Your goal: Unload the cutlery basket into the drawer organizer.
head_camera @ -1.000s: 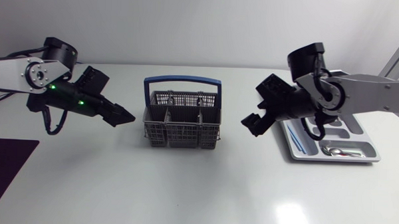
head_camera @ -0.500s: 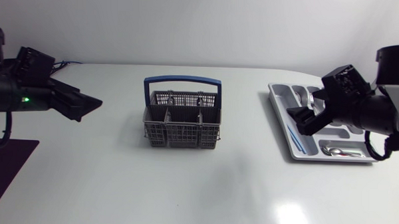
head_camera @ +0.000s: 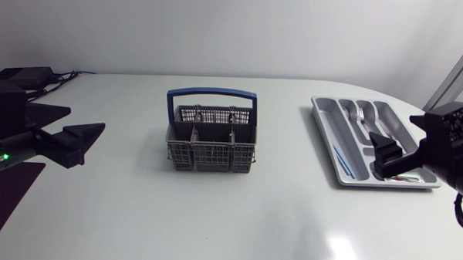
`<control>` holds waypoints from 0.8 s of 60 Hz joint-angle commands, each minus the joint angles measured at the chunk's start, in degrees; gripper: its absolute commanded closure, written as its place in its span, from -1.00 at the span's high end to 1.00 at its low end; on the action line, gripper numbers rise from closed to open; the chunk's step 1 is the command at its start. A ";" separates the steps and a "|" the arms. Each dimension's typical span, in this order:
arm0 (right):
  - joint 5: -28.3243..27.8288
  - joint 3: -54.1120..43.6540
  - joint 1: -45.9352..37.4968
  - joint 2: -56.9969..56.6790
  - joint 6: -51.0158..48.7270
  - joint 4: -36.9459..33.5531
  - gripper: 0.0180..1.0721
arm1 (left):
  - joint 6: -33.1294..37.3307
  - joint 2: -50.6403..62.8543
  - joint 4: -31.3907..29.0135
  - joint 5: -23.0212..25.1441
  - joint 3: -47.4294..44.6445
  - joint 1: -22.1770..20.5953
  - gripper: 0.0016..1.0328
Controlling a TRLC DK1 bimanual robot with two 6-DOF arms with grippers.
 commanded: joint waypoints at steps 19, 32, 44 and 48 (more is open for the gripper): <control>1.55 -12.39 -1.23 -17.56 6.82 3.27 0.91 | -7.37 -16.42 7.77 -3.44 -13.66 -1.45 0.92; 2.27 -16.69 -0.19 -23.96 12.02 3.41 0.91 | -9.88 -22.89 9.32 -7.34 -19.55 -1.83 0.92; 2.99 -21.03 0.85 -30.43 17.26 3.55 0.91 | -12.41 -29.41 10.88 -11.27 -25.49 -2.21 0.92; 3.19 -22.22 1.14 -32.21 18.70 3.59 0.91 | -13.11 -31.21 11.32 -12.36 -27.13 -2.31 0.92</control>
